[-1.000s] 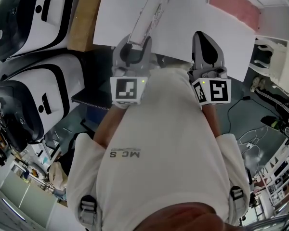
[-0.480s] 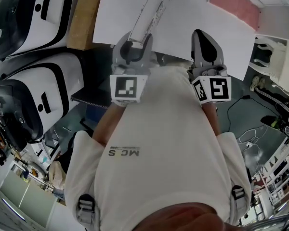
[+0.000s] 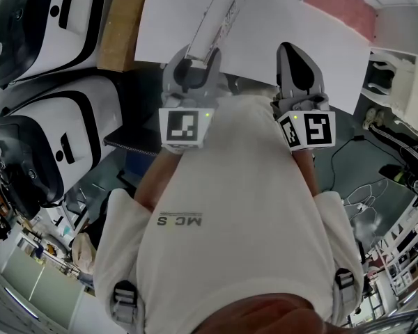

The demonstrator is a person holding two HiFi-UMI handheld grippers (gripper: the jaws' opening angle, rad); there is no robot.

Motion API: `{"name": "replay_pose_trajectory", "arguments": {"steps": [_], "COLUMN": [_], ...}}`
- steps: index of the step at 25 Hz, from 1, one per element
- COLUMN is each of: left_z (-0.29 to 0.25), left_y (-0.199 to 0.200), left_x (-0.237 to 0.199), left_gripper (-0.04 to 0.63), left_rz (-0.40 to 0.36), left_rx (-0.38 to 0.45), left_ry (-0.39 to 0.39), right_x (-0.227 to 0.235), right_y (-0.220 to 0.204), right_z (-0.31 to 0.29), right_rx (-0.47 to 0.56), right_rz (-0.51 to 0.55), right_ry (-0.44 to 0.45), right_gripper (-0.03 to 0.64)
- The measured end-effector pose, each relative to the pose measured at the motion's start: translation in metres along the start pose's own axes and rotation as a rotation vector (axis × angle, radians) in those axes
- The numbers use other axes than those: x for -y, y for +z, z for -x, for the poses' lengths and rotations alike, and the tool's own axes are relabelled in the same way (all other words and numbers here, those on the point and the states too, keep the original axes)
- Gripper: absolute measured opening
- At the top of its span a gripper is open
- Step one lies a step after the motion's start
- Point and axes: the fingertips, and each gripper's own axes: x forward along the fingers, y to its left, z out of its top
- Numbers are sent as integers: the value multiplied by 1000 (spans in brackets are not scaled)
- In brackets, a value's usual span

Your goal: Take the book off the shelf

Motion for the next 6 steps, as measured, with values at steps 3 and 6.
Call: {"name": "replay_pose_trajectory", "arguments": {"steps": [3,6], "left_z": [2,4], "left_y": [0,-2], "left_x": [-1,-4], "left_gripper": [164,164], "left_rz": [-1,-13], "left_rx": [-3,-1], "left_ry": [-1,-6], "right_x": [-2,-6], "right_y": [2,2], "right_z": [1,2], "right_rx": [5,9], "right_rz": [-10,-10], "right_ry": [-3,-5], "right_gripper": [-3,-3]}}
